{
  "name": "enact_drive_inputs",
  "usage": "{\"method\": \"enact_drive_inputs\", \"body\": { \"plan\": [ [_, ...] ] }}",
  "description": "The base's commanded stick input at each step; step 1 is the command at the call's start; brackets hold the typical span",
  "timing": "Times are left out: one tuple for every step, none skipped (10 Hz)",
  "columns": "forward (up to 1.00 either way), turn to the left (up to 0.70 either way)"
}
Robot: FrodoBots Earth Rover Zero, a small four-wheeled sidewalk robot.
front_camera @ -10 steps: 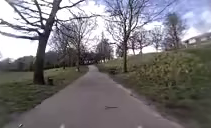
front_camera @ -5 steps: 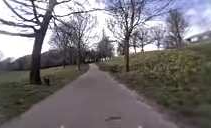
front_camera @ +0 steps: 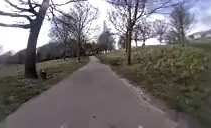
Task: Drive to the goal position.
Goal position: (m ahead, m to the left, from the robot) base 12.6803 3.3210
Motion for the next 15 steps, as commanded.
{"method": "enact_drive_inputs", "body": {
  "plan": [
    [0.85, 0.01],
    [0.85, 0.01],
    [0.85, 0.01],
    [0.85, 0.01],
    [0.85, 0.01],
    [0.85, 0.01],
    [0.85, 0.01],
    [0.85, 0.01],
    [0.85, 0.01],
    [0.85, 0.01],
    [0.85, 0.05],
    [0.85, 0.10],
    [0.85, 0.15],
    [0.85, 0.21],
    [0.85, 0.26]
  ]
}}
